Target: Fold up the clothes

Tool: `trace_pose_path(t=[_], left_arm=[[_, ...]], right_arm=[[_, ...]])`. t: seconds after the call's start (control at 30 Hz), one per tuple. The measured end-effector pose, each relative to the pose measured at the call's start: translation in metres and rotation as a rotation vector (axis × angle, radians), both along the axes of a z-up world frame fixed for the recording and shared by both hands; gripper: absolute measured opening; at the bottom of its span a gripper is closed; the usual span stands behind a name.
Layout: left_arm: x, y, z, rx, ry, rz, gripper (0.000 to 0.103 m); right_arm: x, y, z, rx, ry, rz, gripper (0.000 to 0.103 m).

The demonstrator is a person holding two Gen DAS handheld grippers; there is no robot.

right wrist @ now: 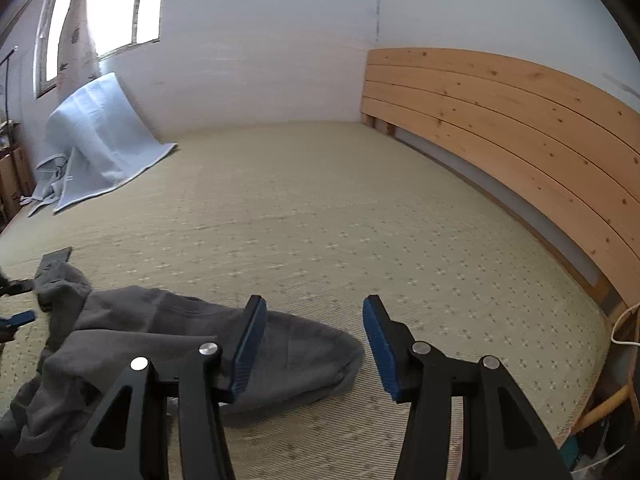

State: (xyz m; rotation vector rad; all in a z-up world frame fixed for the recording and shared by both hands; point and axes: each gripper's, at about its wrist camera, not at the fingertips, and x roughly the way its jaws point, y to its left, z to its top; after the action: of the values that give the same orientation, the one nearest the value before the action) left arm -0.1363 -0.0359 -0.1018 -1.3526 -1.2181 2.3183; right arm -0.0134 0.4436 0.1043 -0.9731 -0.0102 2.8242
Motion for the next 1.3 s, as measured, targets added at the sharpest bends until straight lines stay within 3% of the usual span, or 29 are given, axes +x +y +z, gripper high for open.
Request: trace_pose_path(t=[0.13, 0.17, 0.2, 0.27, 0.4, 0.47, 0.6, 0.87, 0.93, 1.0, 1.07, 1.3], left_arm=[[-0.015, -0.003, -0.002, 0.003, -0.017, 0.028, 0.069], [-0.017, -0.003, -0.002, 0.004, -0.027, 0.029, 0.062], [-0.019, -0.003, -0.003, 0.005, -0.036, 0.031, 0.037], [-0.023, -0.003, -0.003, 0.007, -0.055, 0.033, 0.008], [-0.016, 0.000, 0.014, -0.057, -0.012, 0.008, 0.001], [-0.006, -0.002, 0.026, -0.077, 0.019, 0.012, 0.001], [0.003, -0.004, 0.028, -0.006, -0.032, 0.015, 0.002], [0.022, 0.001, 0.034, 0.019, -0.015, -0.002, 0.004], [0.020, 0.003, 0.024, 0.062, -0.050, -0.007, 0.013], [0.018, 0.006, 0.016, 0.105, -0.081, -0.010, 0.053], [0.017, 0.010, 0.012, 0.137, -0.071, 0.001, 0.066], [-0.004, 0.022, 0.006, 0.089, -0.088, 0.029, 0.066]], right_arm=[[-0.003, -0.012, -0.001, -0.011, 0.012, 0.041, 0.054], [-0.004, -0.014, -0.003, -0.013, 0.013, 0.052, 0.054], [-0.004, -0.019, -0.003, -0.017, 0.010, 0.064, 0.054], [-0.008, -0.026, -0.005, -0.026, 0.003, 0.086, 0.054], [-0.011, -0.038, -0.008, -0.041, 0.002, 0.117, 0.054], [-0.013, -0.043, -0.009, -0.055, 0.004, 0.130, 0.054], [-0.013, -0.050, -0.006, -0.077, 0.017, 0.138, 0.054], [-0.011, -0.063, -0.002, -0.086, 0.038, 0.170, 0.054], [-0.011, -0.066, -0.003, -0.088, 0.030, 0.178, 0.054], [-0.011, -0.069, -0.005, -0.083, 0.026, 0.187, 0.054], [-0.011, -0.071, -0.005, -0.082, 0.024, 0.195, 0.054], [-0.016, -0.073, -0.009, -0.115, 0.022, 0.210, 0.064]])
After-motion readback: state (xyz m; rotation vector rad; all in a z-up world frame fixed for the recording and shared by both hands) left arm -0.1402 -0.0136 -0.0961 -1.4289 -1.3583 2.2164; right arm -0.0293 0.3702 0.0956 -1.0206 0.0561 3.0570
